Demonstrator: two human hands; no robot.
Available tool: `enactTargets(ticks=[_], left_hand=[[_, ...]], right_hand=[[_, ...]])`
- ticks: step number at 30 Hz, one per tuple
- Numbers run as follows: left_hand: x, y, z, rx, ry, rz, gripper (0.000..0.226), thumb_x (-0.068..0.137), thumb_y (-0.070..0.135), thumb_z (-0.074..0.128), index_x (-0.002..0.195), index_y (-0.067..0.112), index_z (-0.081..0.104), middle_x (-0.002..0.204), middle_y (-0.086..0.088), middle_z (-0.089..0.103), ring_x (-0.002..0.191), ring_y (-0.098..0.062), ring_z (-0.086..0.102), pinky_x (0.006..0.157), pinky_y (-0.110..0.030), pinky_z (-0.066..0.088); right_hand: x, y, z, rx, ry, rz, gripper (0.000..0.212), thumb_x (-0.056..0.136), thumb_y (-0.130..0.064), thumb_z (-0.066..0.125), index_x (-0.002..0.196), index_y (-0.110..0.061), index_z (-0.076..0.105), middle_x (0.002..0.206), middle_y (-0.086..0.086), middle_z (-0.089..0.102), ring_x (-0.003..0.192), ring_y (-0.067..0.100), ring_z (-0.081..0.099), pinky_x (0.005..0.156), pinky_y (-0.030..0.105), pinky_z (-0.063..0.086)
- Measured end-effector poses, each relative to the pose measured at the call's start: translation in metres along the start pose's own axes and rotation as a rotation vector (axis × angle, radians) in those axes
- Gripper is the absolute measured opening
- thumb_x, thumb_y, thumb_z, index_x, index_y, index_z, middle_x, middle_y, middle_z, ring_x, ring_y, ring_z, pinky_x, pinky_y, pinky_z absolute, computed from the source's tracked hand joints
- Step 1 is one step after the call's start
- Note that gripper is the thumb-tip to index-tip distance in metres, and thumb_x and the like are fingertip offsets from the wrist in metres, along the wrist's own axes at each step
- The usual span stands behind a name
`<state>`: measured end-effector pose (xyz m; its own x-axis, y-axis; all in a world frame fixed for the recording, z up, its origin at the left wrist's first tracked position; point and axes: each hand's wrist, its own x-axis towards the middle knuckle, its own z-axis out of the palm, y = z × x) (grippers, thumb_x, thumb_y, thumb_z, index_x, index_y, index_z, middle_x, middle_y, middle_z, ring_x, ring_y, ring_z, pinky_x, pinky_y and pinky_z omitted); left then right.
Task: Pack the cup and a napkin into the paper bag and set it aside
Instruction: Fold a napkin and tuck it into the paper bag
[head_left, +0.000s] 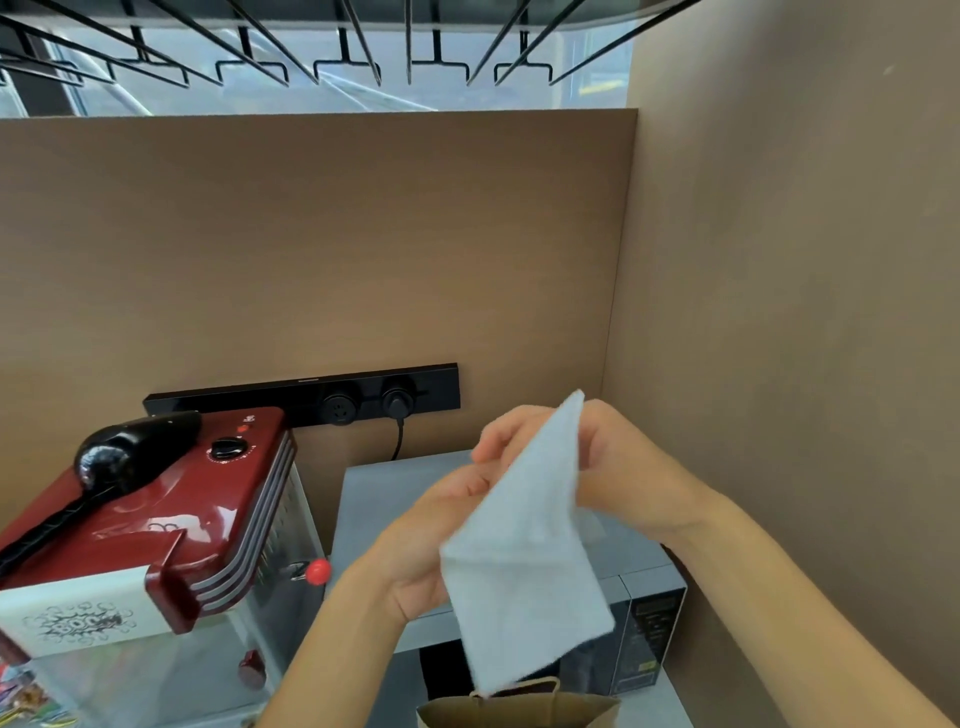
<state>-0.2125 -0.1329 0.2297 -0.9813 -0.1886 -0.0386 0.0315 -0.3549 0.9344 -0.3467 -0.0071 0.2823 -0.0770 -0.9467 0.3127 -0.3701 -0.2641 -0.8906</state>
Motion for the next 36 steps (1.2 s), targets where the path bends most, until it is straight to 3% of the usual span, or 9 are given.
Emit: enactTargets(ticks=[2,5,7,10,16,22,27,32,36], left_hand=[[-0.001,-0.002,-0.005,-0.063,0.066,0.0,0.029,0.074,0.036,0.08,0.098,0.02,0.081,0.082,0.003,0.076,0.074,-0.011,0.071,0.065,-0.027,0.058],[0.0,-0.003,-0.013,-0.203,0.032,0.073,0.04,0.101,0.037,0.057,0.129,0.011,0.067,0.122,-0.01,0.073,0.112,-0.027,0.07,0.089,-0.042,0.059],[-0.002,-0.002,-0.015,-0.205,0.051,0.068,0.062,0.101,0.056,0.04,0.134,0.009,0.063,0.138,-0.019,0.063,0.129,-0.035,0.059,0.102,-0.052,0.052],[-0.006,0.001,-0.011,-0.059,0.118,0.101,0.07,0.089,0.068,0.05,0.131,0.015,0.067,0.131,-0.02,0.067,0.122,-0.036,0.064,0.09,-0.047,0.058],[-0.007,0.004,0.003,0.25,0.286,0.237,0.022,0.099,0.025,0.058,0.111,0.02,0.076,0.111,-0.009,0.078,0.104,-0.027,0.074,0.083,-0.036,0.063],[-0.008,0.003,0.008,0.327,0.438,0.339,0.02,0.101,0.019,0.057,0.115,0.018,0.072,0.101,-0.011,0.08,0.097,-0.028,0.076,0.086,-0.047,0.06],[-0.009,0.0,0.01,0.397,0.495,0.38,0.018,0.101,0.018,0.058,0.11,0.021,0.072,0.093,-0.011,0.081,0.091,-0.027,0.077,0.087,-0.052,0.059],[-0.01,0.001,0.007,0.415,0.468,0.371,0.021,0.101,0.017,0.057,0.115,0.023,0.071,0.096,-0.007,0.082,0.094,-0.022,0.077,0.087,-0.045,0.06],[-0.011,0.004,0.003,0.433,0.439,0.357,0.021,0.102,0.014,0.055,0.116,0.021,0.069,0.096,-0.006,0.082,0.094,-0.02,0.077,0.083,-0.037,0.061]], right_hand=[[0.0,-0.002,-0.003,0.1,0.082,0.005,0.009,0.088,-0.013,0.074,0.095,-0.015,0.079,0.101,0.014,0.077,0.093,0.034,0.072,0.076,0.052,0.058],[-0.003,0.002,-0.01,0.202,0.224,0.084,0.017,0.087,-0.014,0.074,0.104,-0.014,0.079,0.105,0.003,0.081,0.096,0.019,0.077,0.076,0.024,0.06],[-0.003,0.006,-0.013,0.198,0.274,0.145,0.015,0.089,-0.013,0.074,0.103,-0.012,0.079,0.105,0.004,0.081,0.094,0.018,0.078,0.073,0.022,0.06],[-0.002,0.01,-0.014,0.182,0.299,0.209,0.014,0.092,-0.018,0.072,0.103,-0.012,0.079,0.103,0.004,0.081,0.093,0.019,0.078,0.073,0.022,0.06],[-0.001,0.014,-0.009,0.178,0.317,0.253,0.013,0.094,-0.022,0.071,0.101,-0.015,0.079,0.1,0.005,0.082,0.09,0.018,0.078,0.069,0.021,0.059],[-0.007,0.025,-0.002,0.251,0.231,0.256,0.028,0.085,-0.023,0.079,0.113,-0.021,0.076,0.111,0.004,0.08,0.102,0.023,0.076,0.079,0.034,0.063],[-0.008,0.031,0.003,0.256,0.281,0.267,0.02,0.087,-0.014,0.078,0.107,-0.017,0.079,0.105,0.004,0.081,0.097,0.02,0.077,0.073,0.022,0.059],[-0.01,0.03,0.0,0.287,0.324,0.248,0.014,0.09,-0.012,0.073,0.102,-0.014,0.081,0.1,0.006,0.082,0.089,0.016,0.077,0.069,0.018,0.054],[-0.012,0.033,-0.005,0.191,0.357,0.245,0.01,0.09,-0.012,0.072,0.091,-0.018,0.08,0.083,-0.004,0.077,0.068,0.008,0.057,0.061,0.026,0.036]])
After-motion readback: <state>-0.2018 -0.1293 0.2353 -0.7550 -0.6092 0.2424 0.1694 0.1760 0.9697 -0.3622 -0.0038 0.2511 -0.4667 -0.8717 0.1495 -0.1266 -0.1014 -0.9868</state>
